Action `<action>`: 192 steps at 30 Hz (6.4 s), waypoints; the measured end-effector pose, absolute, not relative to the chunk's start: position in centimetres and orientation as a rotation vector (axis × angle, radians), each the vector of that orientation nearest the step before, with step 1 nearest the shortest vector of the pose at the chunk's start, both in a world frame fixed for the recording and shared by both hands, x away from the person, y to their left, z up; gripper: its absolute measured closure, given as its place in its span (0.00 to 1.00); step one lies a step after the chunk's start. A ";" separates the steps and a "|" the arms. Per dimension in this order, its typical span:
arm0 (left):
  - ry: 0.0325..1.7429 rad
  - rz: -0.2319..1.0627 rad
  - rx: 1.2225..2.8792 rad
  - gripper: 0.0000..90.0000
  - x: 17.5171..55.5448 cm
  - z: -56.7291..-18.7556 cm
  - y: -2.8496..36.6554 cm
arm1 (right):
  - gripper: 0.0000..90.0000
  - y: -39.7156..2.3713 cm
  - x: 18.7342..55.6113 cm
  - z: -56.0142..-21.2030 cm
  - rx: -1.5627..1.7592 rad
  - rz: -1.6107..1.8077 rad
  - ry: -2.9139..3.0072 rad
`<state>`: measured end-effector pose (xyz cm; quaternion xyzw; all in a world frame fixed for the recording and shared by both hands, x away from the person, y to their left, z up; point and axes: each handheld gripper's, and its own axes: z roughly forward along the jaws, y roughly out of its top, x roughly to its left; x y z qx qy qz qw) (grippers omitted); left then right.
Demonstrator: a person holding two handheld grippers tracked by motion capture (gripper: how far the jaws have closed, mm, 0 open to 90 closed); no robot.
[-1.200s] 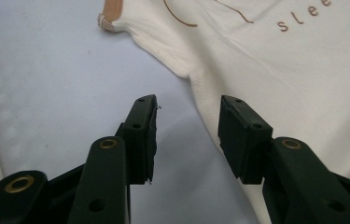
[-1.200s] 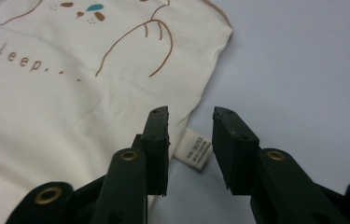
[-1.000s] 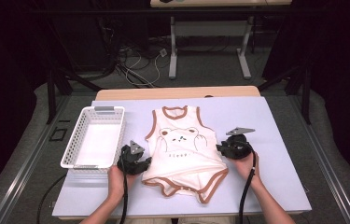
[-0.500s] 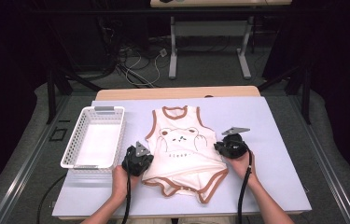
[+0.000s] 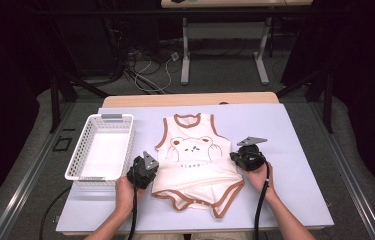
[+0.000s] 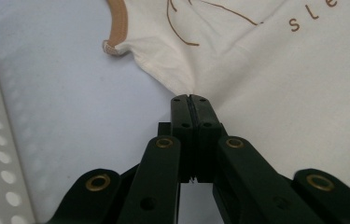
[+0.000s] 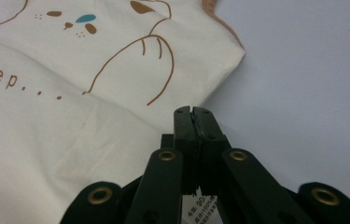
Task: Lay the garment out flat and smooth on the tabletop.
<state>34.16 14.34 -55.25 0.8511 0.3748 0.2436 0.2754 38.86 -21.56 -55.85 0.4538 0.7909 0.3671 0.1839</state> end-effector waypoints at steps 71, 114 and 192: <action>0.440 0.327 2.342 0.18 25.2 -53.8 11.1 | 0.64 -16.9 25.9 -52.7 0.738 1.180 2.587; 0.283 0.238 2.366 0.61 25.2 -53.4 10.5 | 0.79 -15.0 24.7 -53.3 0.583 1.057 2.631; 0.365 -0.020 2.413 0.53 24.1 -53.8 13.2 | 0.48 -18.1 24.4 -53.6 0.709 1.150 2.728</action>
